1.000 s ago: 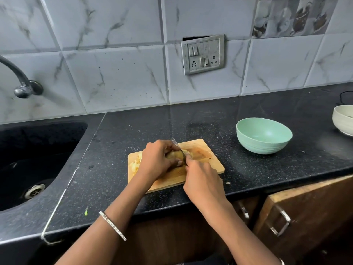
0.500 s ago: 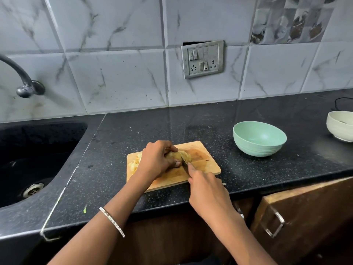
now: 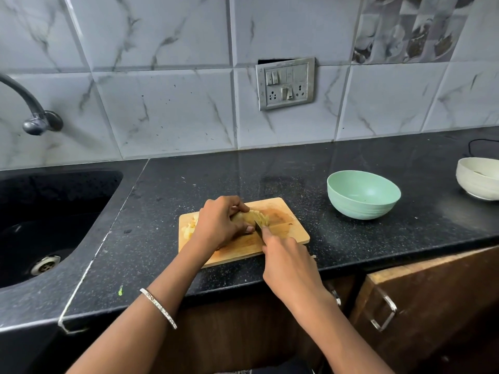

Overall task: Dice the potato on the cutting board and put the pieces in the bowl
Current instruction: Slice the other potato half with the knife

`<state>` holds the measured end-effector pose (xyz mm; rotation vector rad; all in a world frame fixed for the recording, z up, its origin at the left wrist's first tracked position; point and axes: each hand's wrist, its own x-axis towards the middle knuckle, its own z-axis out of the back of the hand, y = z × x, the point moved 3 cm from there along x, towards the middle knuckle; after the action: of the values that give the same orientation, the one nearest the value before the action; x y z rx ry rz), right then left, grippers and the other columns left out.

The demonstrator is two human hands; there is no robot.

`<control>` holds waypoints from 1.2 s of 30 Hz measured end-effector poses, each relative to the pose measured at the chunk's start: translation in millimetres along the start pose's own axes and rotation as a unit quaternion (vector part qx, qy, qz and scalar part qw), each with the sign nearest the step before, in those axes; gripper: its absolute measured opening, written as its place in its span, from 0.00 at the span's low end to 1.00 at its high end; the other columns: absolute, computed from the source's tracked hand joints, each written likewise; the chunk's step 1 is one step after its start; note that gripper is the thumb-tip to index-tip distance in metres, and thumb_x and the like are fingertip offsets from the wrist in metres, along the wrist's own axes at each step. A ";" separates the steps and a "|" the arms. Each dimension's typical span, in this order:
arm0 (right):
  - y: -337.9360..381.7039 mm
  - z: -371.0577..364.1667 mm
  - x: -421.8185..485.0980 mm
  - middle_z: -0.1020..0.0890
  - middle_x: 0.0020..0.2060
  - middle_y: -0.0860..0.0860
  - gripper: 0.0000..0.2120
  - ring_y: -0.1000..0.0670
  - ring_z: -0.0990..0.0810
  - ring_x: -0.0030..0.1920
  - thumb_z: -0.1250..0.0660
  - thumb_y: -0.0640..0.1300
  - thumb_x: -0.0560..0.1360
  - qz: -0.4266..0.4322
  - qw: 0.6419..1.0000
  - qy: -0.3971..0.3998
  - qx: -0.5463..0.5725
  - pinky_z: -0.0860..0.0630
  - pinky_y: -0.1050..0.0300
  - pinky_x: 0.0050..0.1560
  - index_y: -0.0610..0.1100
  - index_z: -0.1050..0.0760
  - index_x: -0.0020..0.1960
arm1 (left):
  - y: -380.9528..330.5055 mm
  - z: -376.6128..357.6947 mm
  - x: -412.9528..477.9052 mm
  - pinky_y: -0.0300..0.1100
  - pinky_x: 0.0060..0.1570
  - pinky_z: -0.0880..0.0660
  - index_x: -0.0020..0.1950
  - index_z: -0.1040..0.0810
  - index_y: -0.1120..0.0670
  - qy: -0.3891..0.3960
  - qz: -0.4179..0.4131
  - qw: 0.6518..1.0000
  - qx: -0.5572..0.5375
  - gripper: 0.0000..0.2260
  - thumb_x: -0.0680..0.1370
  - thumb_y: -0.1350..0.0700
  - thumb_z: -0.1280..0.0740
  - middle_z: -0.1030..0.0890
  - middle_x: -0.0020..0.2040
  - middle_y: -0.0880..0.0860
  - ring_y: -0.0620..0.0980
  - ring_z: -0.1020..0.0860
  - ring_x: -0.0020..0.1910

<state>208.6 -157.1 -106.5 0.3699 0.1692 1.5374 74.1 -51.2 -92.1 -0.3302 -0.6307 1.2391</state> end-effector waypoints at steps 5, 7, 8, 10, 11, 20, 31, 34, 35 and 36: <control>-3.7 1.2 -10.4 0.21 0.57 0.44 0.25 0.39 0.22 0.59 0.47 0.48 0.86 -0.001 0.999 -0.016 0.048 0.27 0.49 0.49 0.53 0.45 0.82 | 1.4 -2.1 -4.4 0.33 0.47 0.30 0.54 0.18 0.47 -0.012 0.000 1.000 -0.009 0.18 0.66 0.51 0.19 0.15 0.52 0.50 0.46 0.19 0.56; -2.7 1.5 -11.5 0.21 0.57 0.44 0.24 0.39 0.22 0.59 0.47 0.49 0.86 -0.006 0.998 -0.023 0.066 0.27 0.48 0.49 0.52 0.44 0.81 | 2.4 -2.2 -5.2 0.33 0.47 0.30 0.54 0.18 0.47 -0.015 -0.002 1.000 -0.016 0.18 0.66 0.52 0.19 0.15 0.51 0.49 0.46 0.19 0.55; -2.5 1.3 -11.8 0.20 0.57 0.45 0.24 0.39 0.22 0.59 0.47 0.49 0.86 -0.010 0.997 -0.027 0.070 0.27 0.47 0.50 0.52 0.44 0.81 | 2.1 -2.2 -6.2 0.34 0.47 0.29 0.53 0.18 0.47 -0.016 -0.003 1.000 -0.020 0.19 0.65 0.51 0.19 0.15 0.51 0.48 0.46 0.19 0.55; -2.1 0.5 -10.5 0.19 0.57 0.44 0.24 0.39 0.21 0.59 0.47 0.49 0.86 -0.015 0.997 -0.026 0.074 0.25 0.46 0.51 0.52 0.44 0.81 | 2.7 -2.6 -6.8 0.36 0.50 0.27 0.54 0.19 0.46 -0.018 -0.010 1.000 -0.021 0.19 0.65 0.51 0.19 0.15 0.52 0.48 0.46 0.19 0.57; -2.1 0.0 -9.6 0.19 0.58 0.44 0.24 0.39 0.22 0.60 0.47 0.49 0.86 -0.018 0.997 -0.019 0.075 0.26 0.46 0.52 0.52 0.44 0.81 | 3.4 -3.4 -6.3 0.38 0.53 0.26 0.55 0.19 0.46 -0.016 -0.011 1.000 -0.022 0.20 0.66 0.51 0.19 0.15 0.53 0.49 0.47 0.20 0.58; -8.1 -6.0 0.8 0.19 0.54 0.46 0.19 0.40 0.20 0.56 0.45 0.50 0.85 -0.021 0.996 -0.001 0.090 0.25 0.48 0.47 0.52 0.34 0.75 | -7.3 -5.9 3.6 0.50 0.78 0.50 0.58 0.22 0.38 0.142 -0.203 0.967 0.052 0.19 0.74 0.60 0.32 0.30 0.74 0.46 0.48 0.45 0.78; -8.7 -5.0 -2.4 0.20 0.56 0.44 0.19 0.38 0.21 0.57 0.46 0.49 0.85 -0.019 0.996 0.002 0.089 0.26 0.47 0.47 0.51 0.35 0.75 | -19.6 -2.8 17.8 0.51 0.66 0.31 0.55 0.21 0.46 0.244 -0.212 0.933 0.158 0.14 0.74 0.62 0.36 0.19 0.60 0.48 0.53 0.25 0.64; -10.8 -1.1 -9.9 0.21 0.60 0.44 0.20 0.38 0.22 0.60 0.46 0.49 0.85 -0.023 0.996 0.009 0.092 0.25 0.46 0.51 0.51 0.37 0.77 | -21.3 -0.7 16.4 0.49 0.60 0.27 0.55 0.21 0.47 0.233 -0.207 0.938 0.149 0.14 0.74 0.62 0.36 0.18 0.51 0.44 0.47 0.23 0.50; -12.5 0.4 -14.2 0.21 0.61 0.44 0.21 0.39 0.22 0.61 0.47 0.49 0.86 -0.024 0.995 0.012 0.095 0.25 0.45 0.53 0.51 0.38 0.78 | -20.9 -0.2 16.2 0.48 0.60 0.27 0.55 0.21 0.47 0.234 -0.203 0.940 0.140 0.14 0.74 0.62 0.36 0.18 0.50 0.43 0.46 0.23 0.50; -15.2 1.9 -19.4 0.21 0.61 0.45 0.21 0.39 0.23 0.62 0.47 0.49 0.86 -0.026 0.995 0.018 0.099 0.25 0.45 0.55 0.52 0.39 0.78 | -20.4 0.3 15.6 0.48 0.60 0.27 0.55 0.21 0.47 0.237 -0.199 0.942 0.127 0.14 0.74 0.62 0.36 0.18 0.50 0.43 0.47 0.22 0.51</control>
<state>222.8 -176.5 -112.2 0.4920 0.3584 1.4805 92.5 -42.7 -76.4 -0.2558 -0.1054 0.7950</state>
